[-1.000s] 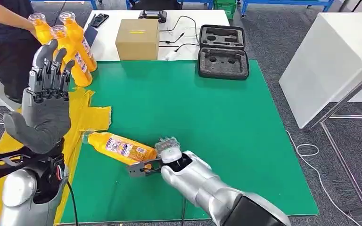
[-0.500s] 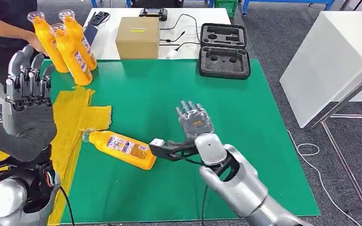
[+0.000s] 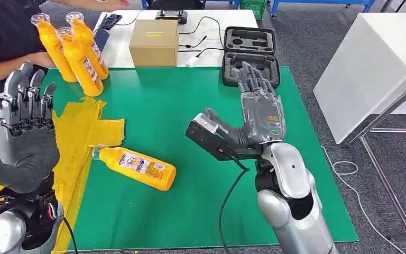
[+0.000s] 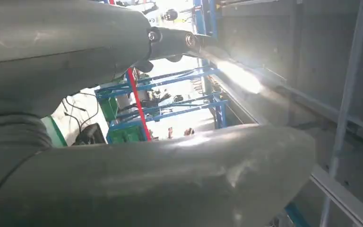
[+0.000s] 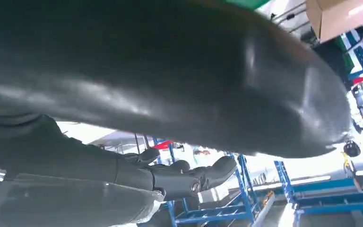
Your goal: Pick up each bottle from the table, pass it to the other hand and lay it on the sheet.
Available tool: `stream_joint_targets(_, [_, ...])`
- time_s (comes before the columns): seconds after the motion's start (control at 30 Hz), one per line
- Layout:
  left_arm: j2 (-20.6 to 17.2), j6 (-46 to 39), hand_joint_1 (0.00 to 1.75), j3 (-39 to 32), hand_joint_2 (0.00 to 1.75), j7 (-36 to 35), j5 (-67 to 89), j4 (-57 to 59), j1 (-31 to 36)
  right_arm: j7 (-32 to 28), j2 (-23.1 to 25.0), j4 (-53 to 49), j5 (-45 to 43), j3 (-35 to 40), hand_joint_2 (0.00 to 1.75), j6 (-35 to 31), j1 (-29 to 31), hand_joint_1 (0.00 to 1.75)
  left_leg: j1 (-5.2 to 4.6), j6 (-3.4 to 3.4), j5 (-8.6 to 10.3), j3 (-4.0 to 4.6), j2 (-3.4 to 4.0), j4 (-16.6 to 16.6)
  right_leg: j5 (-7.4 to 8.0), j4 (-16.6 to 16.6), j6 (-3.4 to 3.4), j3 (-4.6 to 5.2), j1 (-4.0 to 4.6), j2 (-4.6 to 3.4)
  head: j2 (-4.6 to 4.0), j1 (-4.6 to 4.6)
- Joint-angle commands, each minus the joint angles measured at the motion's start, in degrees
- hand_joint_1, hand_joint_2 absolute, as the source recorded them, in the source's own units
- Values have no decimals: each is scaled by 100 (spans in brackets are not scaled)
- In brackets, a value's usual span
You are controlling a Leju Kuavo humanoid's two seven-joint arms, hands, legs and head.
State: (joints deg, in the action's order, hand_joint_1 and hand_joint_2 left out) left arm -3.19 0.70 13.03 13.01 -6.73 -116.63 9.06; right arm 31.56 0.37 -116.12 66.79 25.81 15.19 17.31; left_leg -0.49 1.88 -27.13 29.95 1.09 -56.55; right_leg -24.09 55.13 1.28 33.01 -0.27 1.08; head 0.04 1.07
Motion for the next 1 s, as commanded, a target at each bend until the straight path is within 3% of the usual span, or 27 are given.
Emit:
stream_joint_targets(0.03, [-78,23,0,58,0,0,-8,116,202,-168,172,187,-320,-129,0,-233,135,0,3,-11,-4,-5,-8,1,-4,0,-3,-6,1,-3,0,0])
stream_joint_targets(0.1, [-110,80,0,160,0,-77,-53,256,427,-376,451,859,-813,-87,0,-467,389,0,3,-11,-4,-6,-4,0,-3,1,-3,-5,1,-6,0,0])
stream_joint_targets(0.23, [-320,111,0,350,0,-309,-291,691,824,-633,1115,3306,-1805,381,0,-683,1240,0,4,-18,-3,-17,21,3,5,2,-8,-10,1,-35,0,0])
stream_joint_targets(0.33, [-523,5,0,276,0,-191,-486,821,834,-1472,1313,4527,-2309,970,0,-1174,1674,0,3,-17,1,-24,29,8,9,0,-8,-12,0,-41,0,2])
stream_joint_targets(0.43, [-640,-38,0,165,0,-99,-495,667,658,-1859,1322,4570,-2473,1228,0,-1279,1639,0,4,-22,10,-21,24,10,9,6,-6,-6,1,-35,0,0])
stream_joint_targets(0.67, [-754,-76,0,38,0,120,-434,362,160,-2124,1187,4319,-2550,1514,0,-1309,1627,0,11,-27,6,-25,16,11,0,11,0,-16,3,-33,0,0])
stream_joint_targets(0.97, [-395,169,0,176,0,-18,-353,635,474,-1703,1963,6618,-2693,2056,0,-1463,2418,0,4,-29,15,-6,5,4,5,14,-4,-1,-3,-20,0,2])
stream_joint_targets(1.0, [-363,128,0,160,0,-60,-300,534,422,-1395,1963,6794,-2873,2358,175,-1465,2480,0,5,-28,15,-7,4,4,5,13,-4,-1,-1,-17,0,4])
